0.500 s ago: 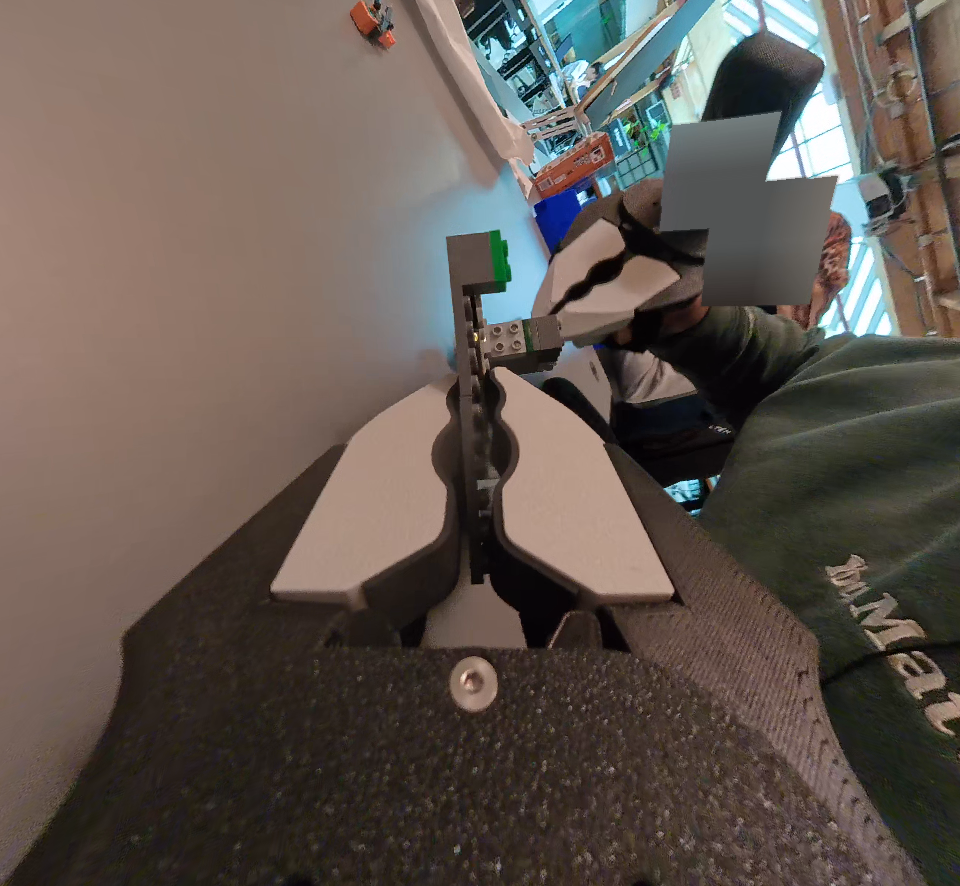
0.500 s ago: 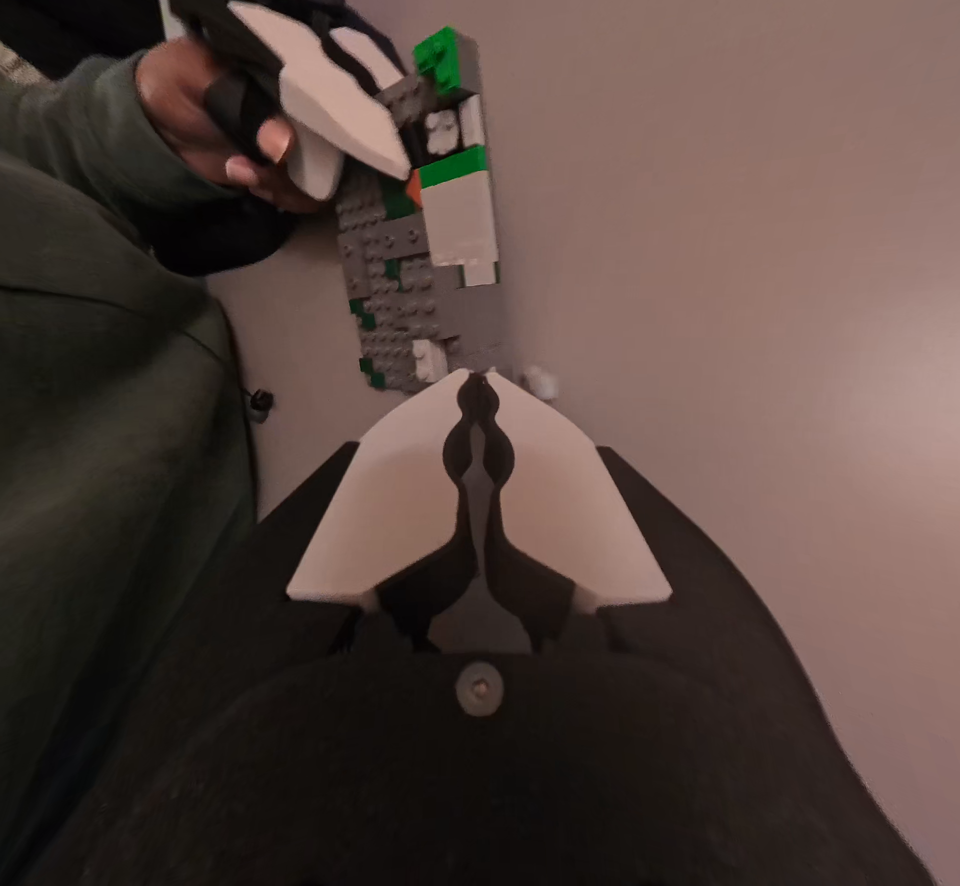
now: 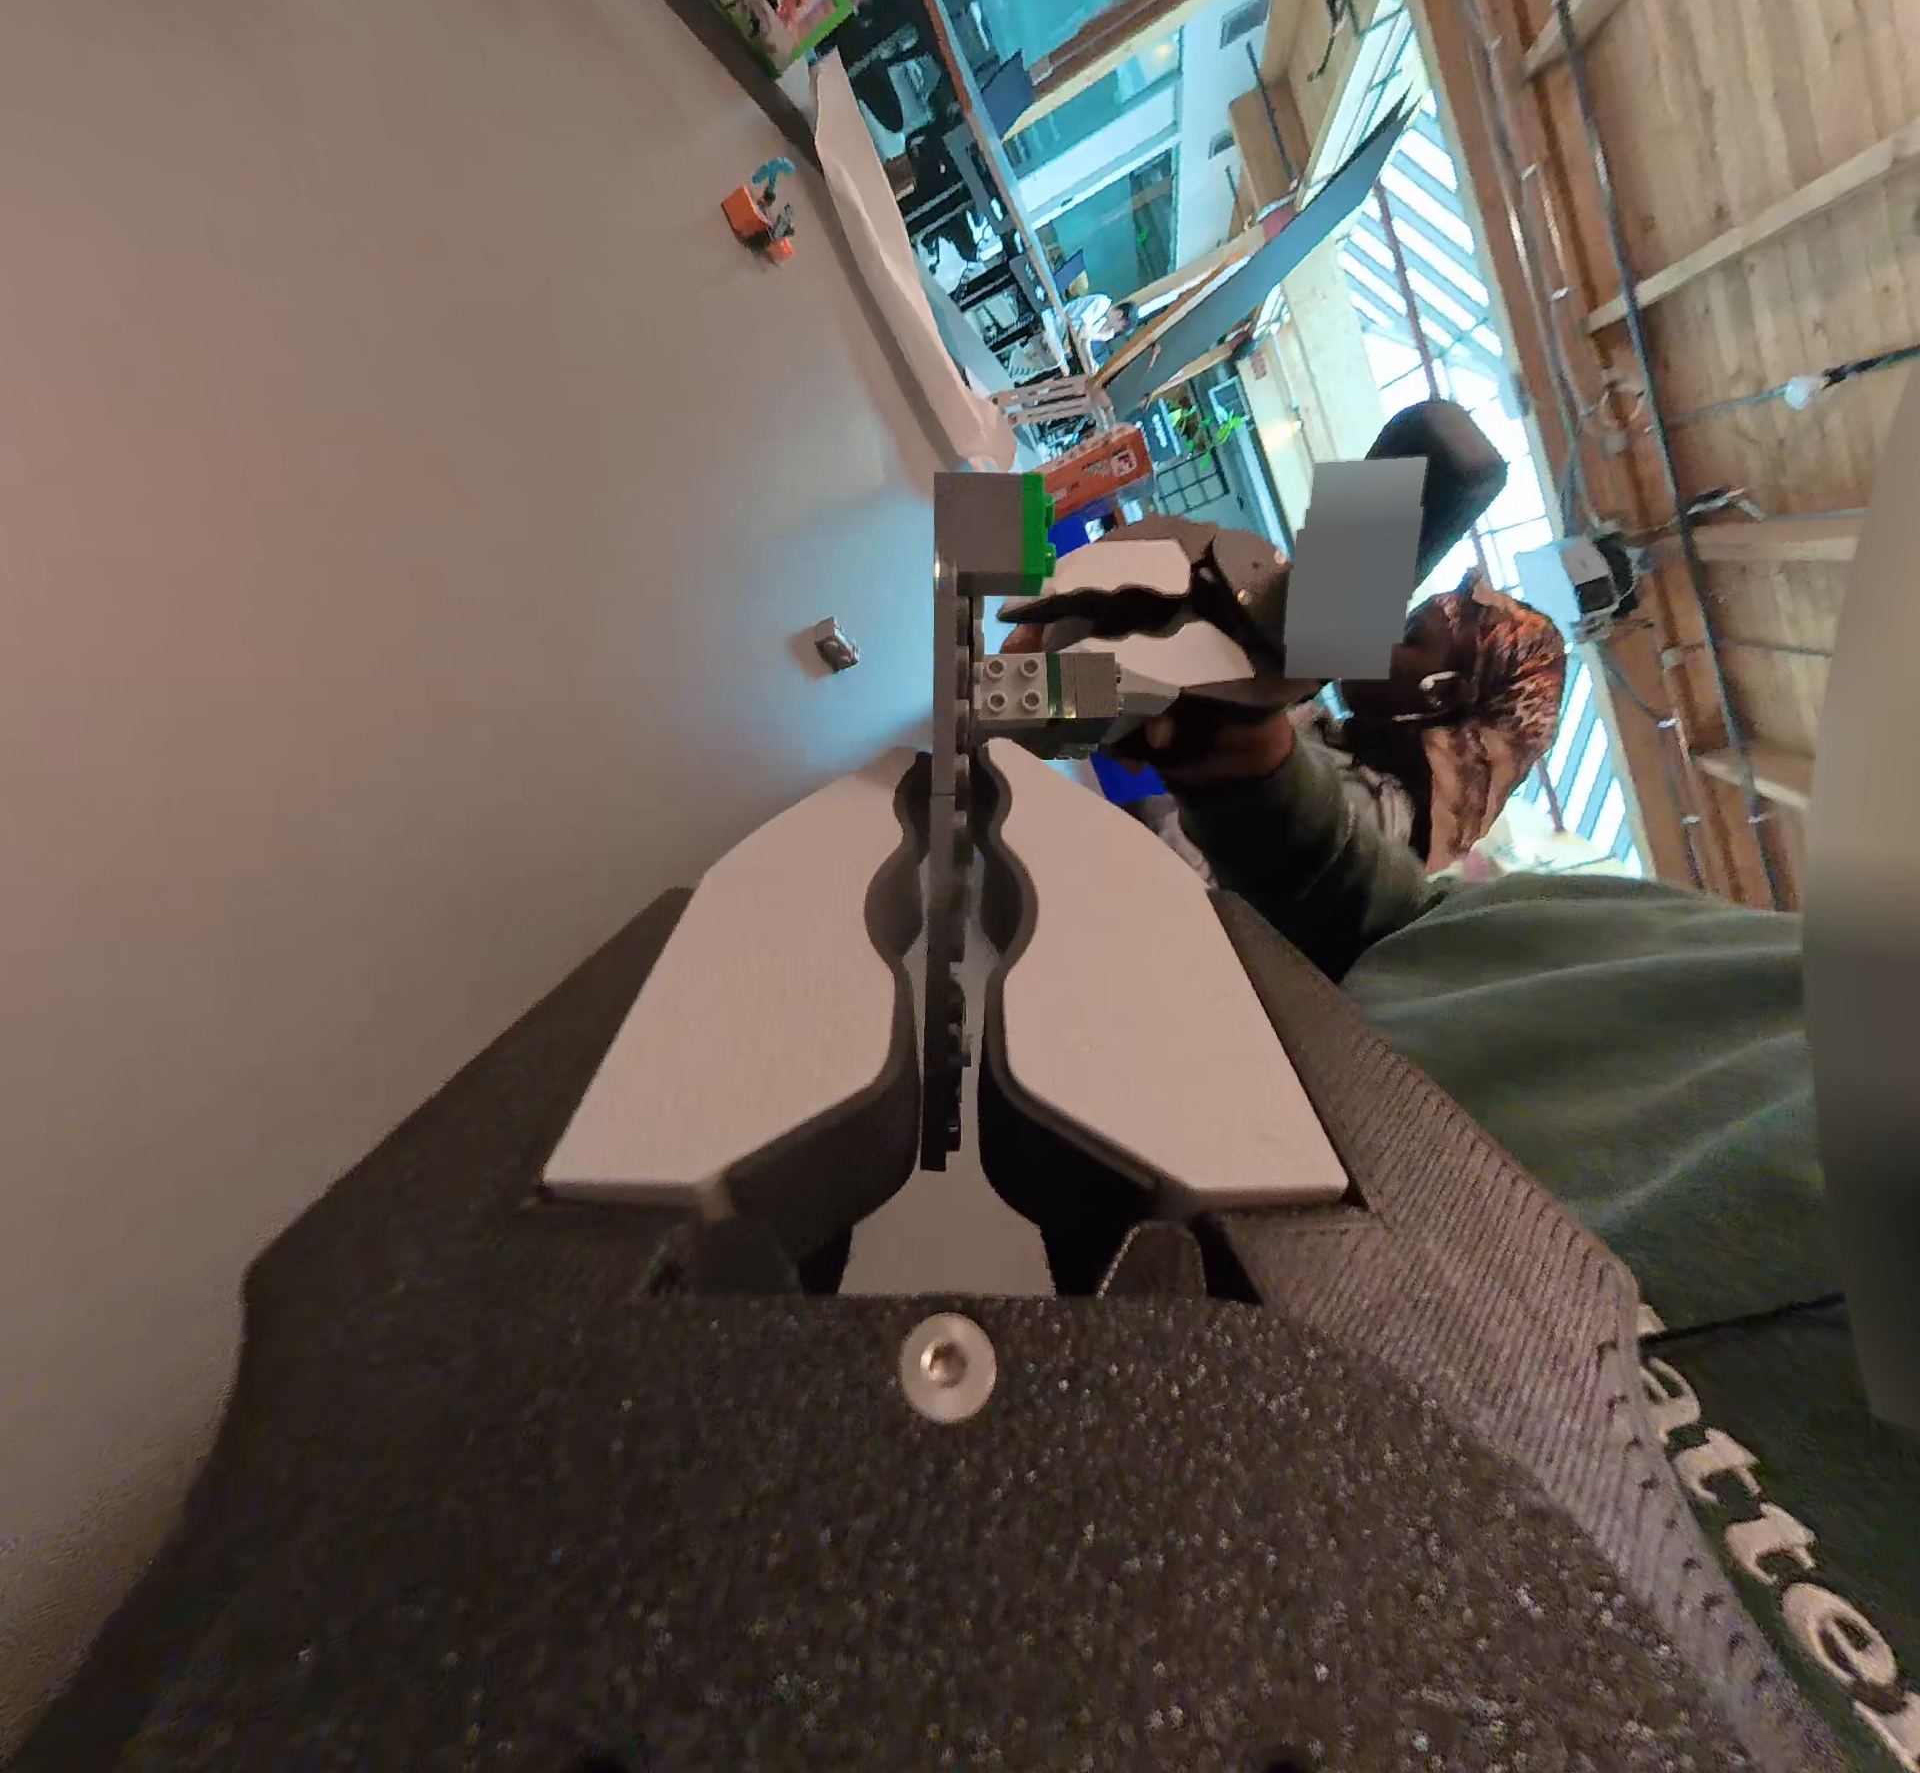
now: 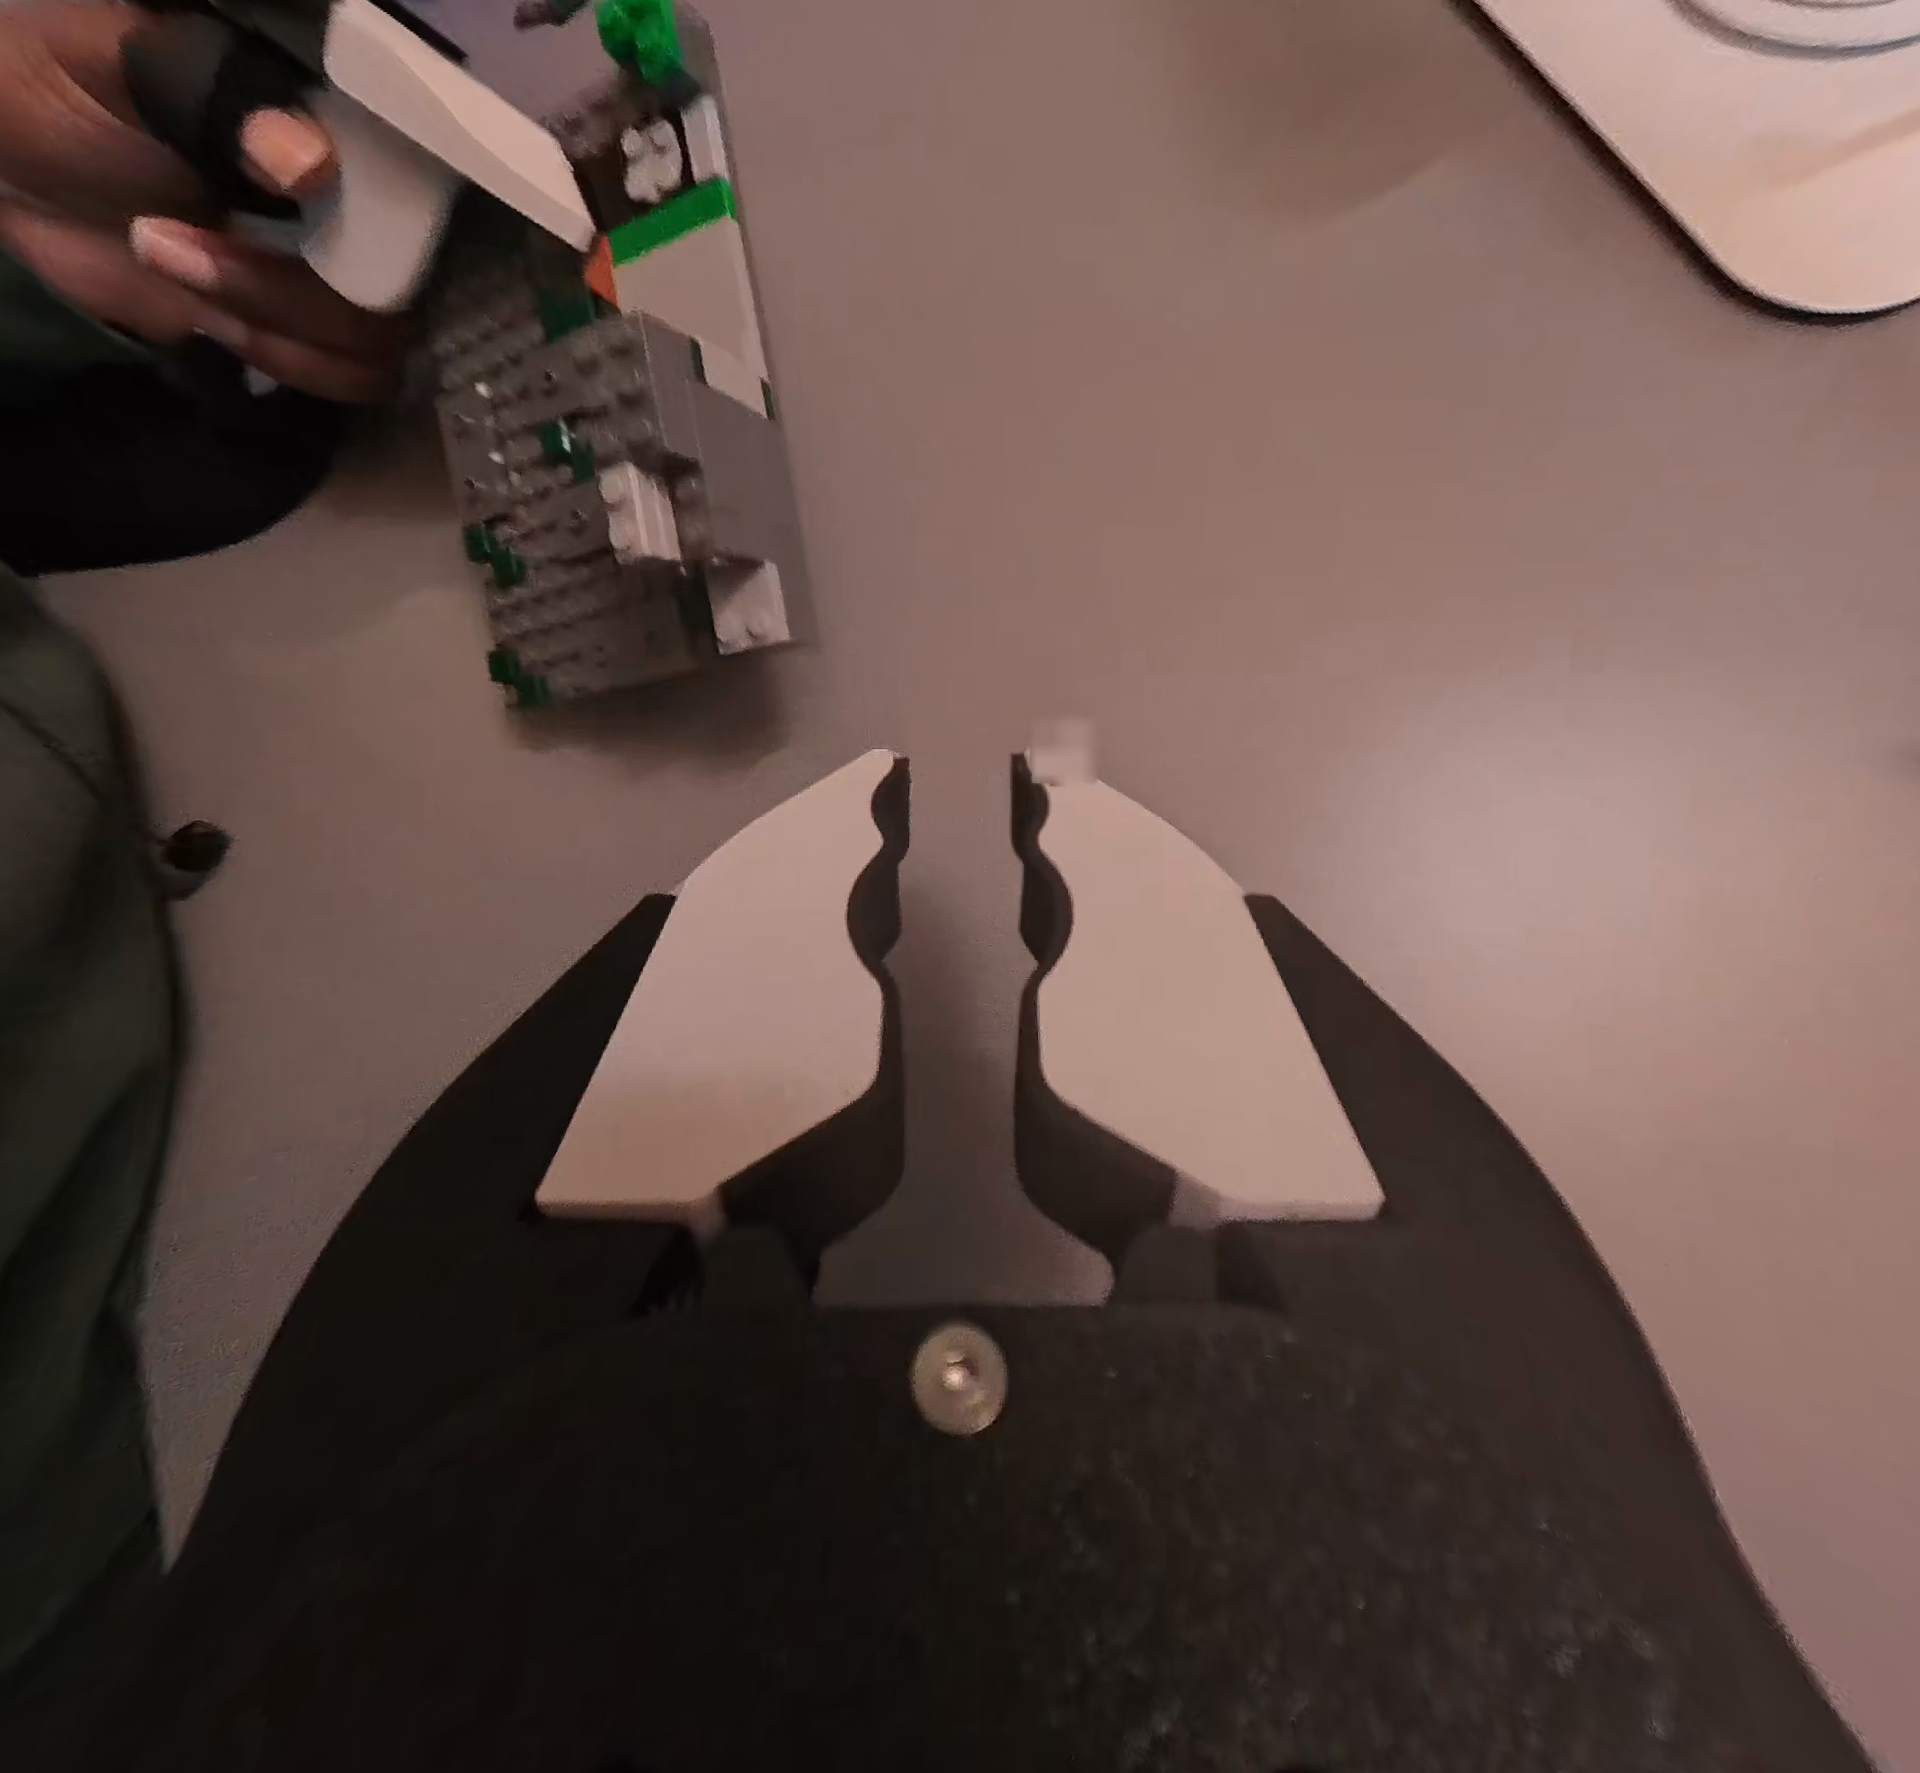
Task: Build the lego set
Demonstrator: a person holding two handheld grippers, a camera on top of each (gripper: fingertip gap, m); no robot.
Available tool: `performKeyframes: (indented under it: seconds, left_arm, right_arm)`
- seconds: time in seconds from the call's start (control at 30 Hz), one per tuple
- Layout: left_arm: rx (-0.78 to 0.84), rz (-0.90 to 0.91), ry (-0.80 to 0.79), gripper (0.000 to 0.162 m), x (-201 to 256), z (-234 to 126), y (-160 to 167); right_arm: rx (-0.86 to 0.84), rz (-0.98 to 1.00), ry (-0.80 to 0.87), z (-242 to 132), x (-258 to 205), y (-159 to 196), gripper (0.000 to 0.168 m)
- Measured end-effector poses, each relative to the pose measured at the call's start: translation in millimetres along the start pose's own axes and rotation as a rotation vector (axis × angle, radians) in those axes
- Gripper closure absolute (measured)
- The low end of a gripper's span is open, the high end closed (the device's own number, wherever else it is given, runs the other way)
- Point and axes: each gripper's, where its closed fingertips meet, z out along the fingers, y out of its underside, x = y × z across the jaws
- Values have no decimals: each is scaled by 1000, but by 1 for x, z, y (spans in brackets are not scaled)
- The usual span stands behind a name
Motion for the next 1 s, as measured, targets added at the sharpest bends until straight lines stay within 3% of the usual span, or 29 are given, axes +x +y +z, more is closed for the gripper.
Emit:
performKeyframes:
  seconds: [0.17, 0.53, 0.67, 0.73, 0.87, 1.0]
  left_arm:
    - [62, -76, 27, 155, 2, -3, -7]
    - [112, -115, 91, 155, 17, 7, 0]
    - [116, -83, 106, 155, 25, 10, 5]
    - [92, -45, 120, 154, 31, 9, 10]
    - [-37, 70, 121, 133, 38, 11, 27]
    - [-142, 168, 89, 137, 38, 18, 42]
  right_arm:
    - [83, -61, 46, 7, -5, 2, 142]
    - [247, -326, 77, 14, -48, -48, 132]
    - [239, -407, 125, 18, -49, -50, 151]
    - [258, -441, 119, 15, -52, -49, 151]
    - [264, -496, 58, 8, -55, -41, 151]
    - [253, -541, -33, 3, -63, -29, 151]
